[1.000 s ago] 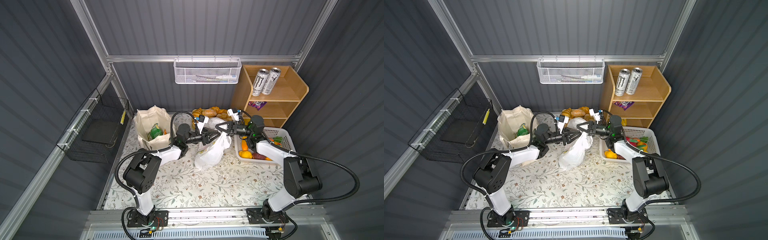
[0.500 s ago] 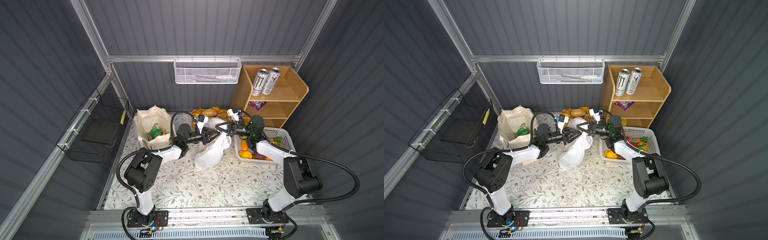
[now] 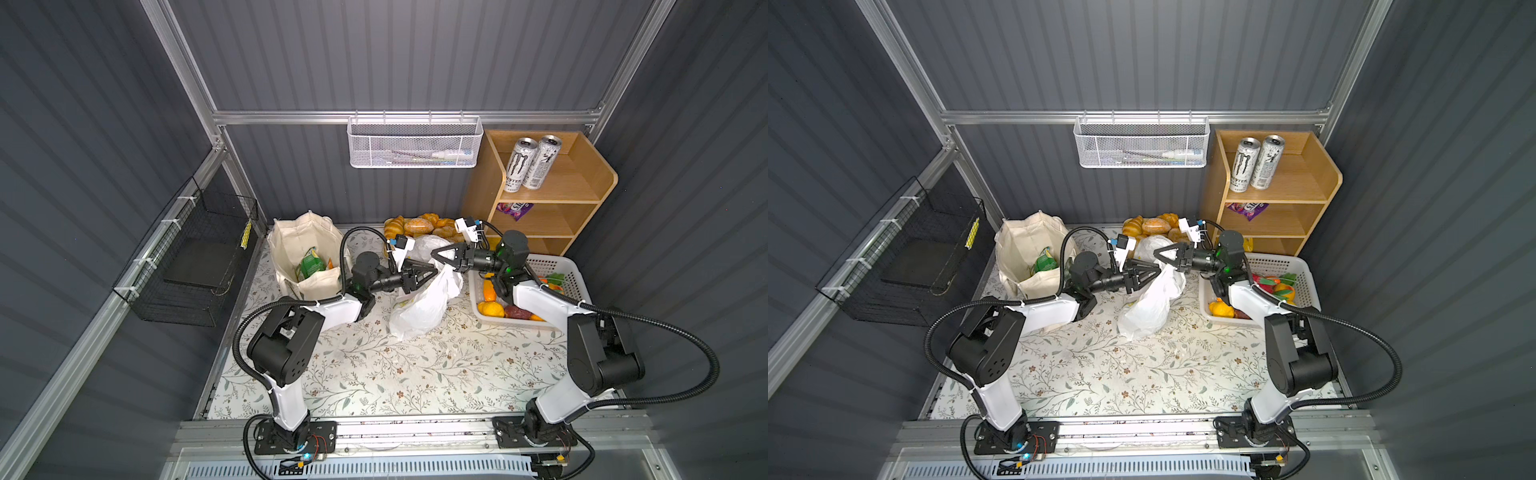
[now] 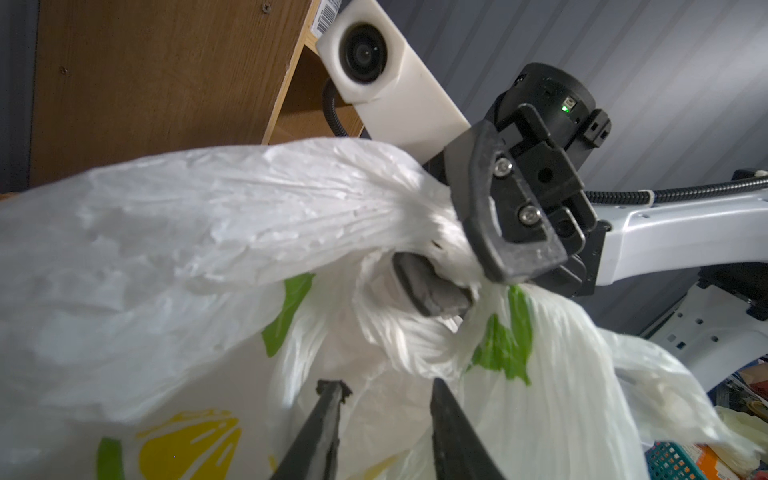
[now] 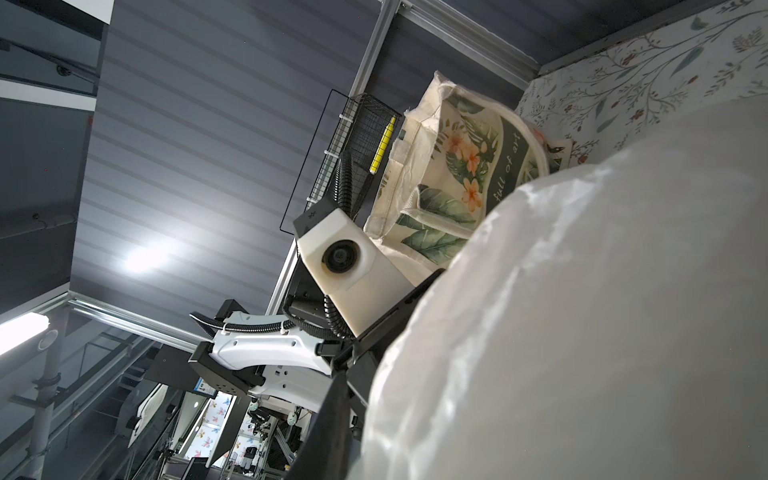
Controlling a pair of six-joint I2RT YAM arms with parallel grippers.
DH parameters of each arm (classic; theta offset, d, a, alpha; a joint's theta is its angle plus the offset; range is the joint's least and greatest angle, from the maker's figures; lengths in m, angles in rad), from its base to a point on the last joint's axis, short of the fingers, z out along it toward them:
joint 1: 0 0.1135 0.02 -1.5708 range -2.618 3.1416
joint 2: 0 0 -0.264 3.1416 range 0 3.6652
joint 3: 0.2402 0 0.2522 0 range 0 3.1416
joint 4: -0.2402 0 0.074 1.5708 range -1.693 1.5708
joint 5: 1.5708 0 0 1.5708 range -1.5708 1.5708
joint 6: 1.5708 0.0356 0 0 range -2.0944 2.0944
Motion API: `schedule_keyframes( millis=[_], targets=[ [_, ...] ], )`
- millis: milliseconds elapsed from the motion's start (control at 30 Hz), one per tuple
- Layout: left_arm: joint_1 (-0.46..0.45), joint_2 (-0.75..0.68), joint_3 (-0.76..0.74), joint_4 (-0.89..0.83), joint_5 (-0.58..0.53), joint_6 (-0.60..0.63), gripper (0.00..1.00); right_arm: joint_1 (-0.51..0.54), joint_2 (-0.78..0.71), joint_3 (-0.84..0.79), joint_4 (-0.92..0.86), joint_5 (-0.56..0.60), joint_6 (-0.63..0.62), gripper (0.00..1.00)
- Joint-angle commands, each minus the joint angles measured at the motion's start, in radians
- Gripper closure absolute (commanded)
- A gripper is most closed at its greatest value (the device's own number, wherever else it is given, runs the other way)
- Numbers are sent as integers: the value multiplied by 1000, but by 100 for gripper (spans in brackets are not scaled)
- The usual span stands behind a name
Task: Place the mixed food into the grocery bags and tie them
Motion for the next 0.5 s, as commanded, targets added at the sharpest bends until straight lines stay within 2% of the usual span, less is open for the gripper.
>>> schedule_keyframes(
  millis=[0, 167, 333, 467],
  targets=[
    [-4, 19, 44, 67, 25, -22, 63, -3, -9, 11, 15, -13, -10, 79],
    [-4, 50, 70, 133, 28, -77, 63, -3, -8, 14, 14, -16, -9, 80],
    [-8, 76, 97, 127, 26, -84, 62, -3, -11, 13, 15, -17, -9, 80],
    [-9, 86, 97, 128, 28, -87, 68, -3, -12, 13, 17, -16, -9, 80]
  ],
)
